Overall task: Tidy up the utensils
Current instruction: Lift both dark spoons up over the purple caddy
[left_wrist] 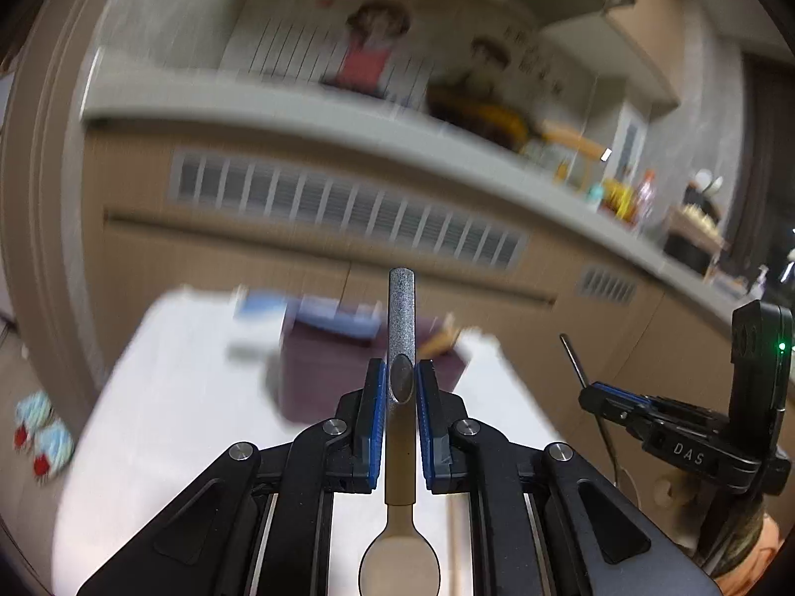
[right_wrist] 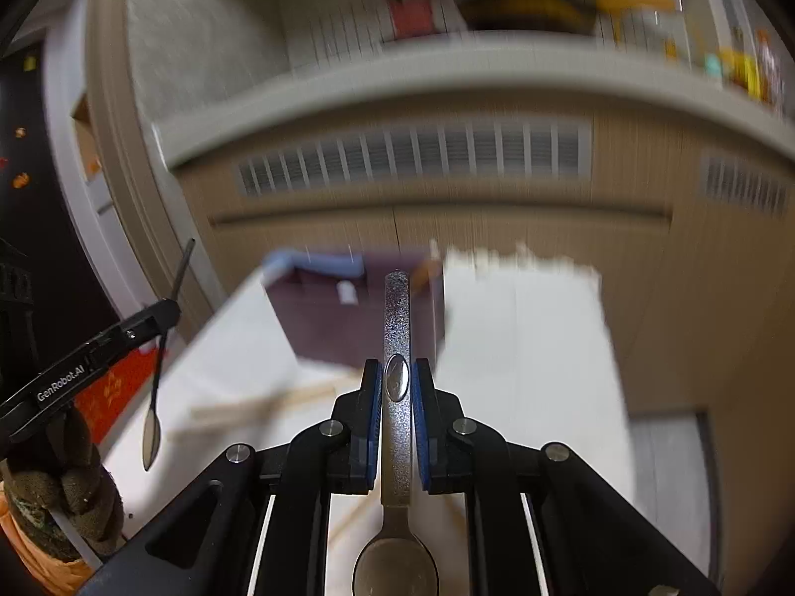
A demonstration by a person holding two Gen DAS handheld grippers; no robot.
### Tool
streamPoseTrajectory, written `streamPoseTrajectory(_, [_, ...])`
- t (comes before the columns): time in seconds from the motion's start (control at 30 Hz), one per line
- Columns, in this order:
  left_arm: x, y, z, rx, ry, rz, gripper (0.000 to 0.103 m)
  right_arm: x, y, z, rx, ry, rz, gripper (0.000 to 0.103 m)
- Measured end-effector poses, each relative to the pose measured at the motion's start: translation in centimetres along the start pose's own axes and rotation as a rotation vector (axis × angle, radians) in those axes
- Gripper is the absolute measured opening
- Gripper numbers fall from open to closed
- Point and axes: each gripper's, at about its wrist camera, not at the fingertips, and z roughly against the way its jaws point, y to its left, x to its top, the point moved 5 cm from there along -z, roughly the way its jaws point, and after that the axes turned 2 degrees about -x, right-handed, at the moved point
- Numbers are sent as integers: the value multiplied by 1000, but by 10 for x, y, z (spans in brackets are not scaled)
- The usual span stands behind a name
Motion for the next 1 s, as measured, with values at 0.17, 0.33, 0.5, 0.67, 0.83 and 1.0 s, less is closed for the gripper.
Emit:
streamPoseTrajectory(0.17, [71, -24, 6, 19, -187, -92, 12, 89, 10, 34, -16, -258, 26, 12])
streamPoseTrajectory(0.33, [108, -29, -18, 48, -307, -152, 12, 144, 10, 26, -46, -386, 24, 12])
streamPoseTrajectory(0.5, [115, -18, -68, 87, -318, -194, 13, 169, 12, -10, -84, -423, 54, 12])
streamPoseTrajectory(0.67, [105, 11, -104, 80, -324, -156, 13, 165, 13, -59, -66, -389, 83, 12])
streamPoseTrajectory(0.83, [86, 47, -142, 85, -279, -94, 12, 148, 15, -113, -28, -298, 113, 12])
streamPoseTrajectory(1.0, [73, 74, -168, 79, -207, -11, 12, 131, 14, -153, -16, -238, 118, 12])
